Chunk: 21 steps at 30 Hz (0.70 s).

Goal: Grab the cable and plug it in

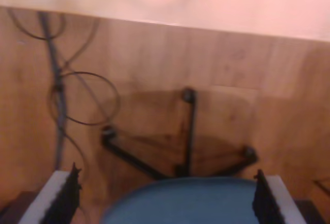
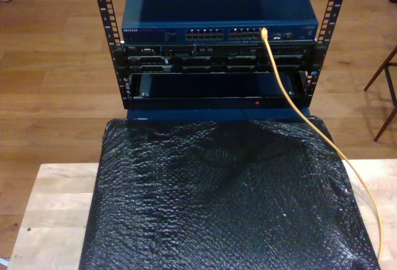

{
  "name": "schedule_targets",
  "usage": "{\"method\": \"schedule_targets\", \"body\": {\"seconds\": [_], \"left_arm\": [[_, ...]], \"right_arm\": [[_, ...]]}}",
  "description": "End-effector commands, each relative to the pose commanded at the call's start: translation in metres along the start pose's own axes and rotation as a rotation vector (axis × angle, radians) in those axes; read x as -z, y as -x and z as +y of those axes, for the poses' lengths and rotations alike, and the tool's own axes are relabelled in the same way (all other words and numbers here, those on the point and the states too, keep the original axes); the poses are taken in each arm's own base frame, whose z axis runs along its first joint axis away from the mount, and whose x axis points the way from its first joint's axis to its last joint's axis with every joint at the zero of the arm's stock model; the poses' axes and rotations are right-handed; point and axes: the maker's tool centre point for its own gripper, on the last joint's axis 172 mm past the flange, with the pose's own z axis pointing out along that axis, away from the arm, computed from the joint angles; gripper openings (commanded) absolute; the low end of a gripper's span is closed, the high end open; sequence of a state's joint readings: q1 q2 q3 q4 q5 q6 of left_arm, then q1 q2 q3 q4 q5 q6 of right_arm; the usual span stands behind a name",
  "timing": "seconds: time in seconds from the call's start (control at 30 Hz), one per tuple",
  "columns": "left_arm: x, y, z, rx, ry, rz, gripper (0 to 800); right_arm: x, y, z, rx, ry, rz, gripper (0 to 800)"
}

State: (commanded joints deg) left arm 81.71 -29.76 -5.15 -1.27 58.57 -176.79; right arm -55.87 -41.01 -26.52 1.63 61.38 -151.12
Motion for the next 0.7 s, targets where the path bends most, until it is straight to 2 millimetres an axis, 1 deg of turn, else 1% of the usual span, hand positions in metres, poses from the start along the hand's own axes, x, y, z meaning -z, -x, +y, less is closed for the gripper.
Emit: {"method": "schedule_targets", "body": {"seconds": [0.13, 0.2, 0.23, 0.37, 0.5, 0.57, 0.7], "left_arm": [[0.000, 0.000, 0.000, 0.000, 0.000, 0.000, 800], [0.000, 0.000, 0.000, 0.000, 0.000, 0.000, 800], [0.000, 0.000, 0.000, 0.000, 0.000, 0.000, 800], [0.000, 0.000, 0.000, 0.000, 0.000, 0.000, 800], [0.000, 0.000, 0.000, 0.000, 0.000, 0.000, 800], [0.000, 0.000, 0.000, 0.000, 0.000, 0.000, 800], [0.000, 0.000, 0.000, 0.000, 0.000, 0.000, 800]], "right_arm": [[-0.015, 0.001, -0.042, -0.009, -0.040, 0.012, 798], [-0.017, 0.003, -0.060, -0.009, -0.061, 0.019, 798], [-0.020, 0.001, -0.067, -0.005, -0.070, 0.032, 798], [-0.041, -0.017, -0.094, -0.007, -0.092, 0.092, 798], [-0.051, -0.027, -0.115, -0.006, -0.110, 0.119, 798], [-0.056, -0.032, -0.121, 0.000, -0.116, 0.126, 798], [-0.072, -0.049, -0.134, -0.009, -0.126, 0.156, 798]]}}
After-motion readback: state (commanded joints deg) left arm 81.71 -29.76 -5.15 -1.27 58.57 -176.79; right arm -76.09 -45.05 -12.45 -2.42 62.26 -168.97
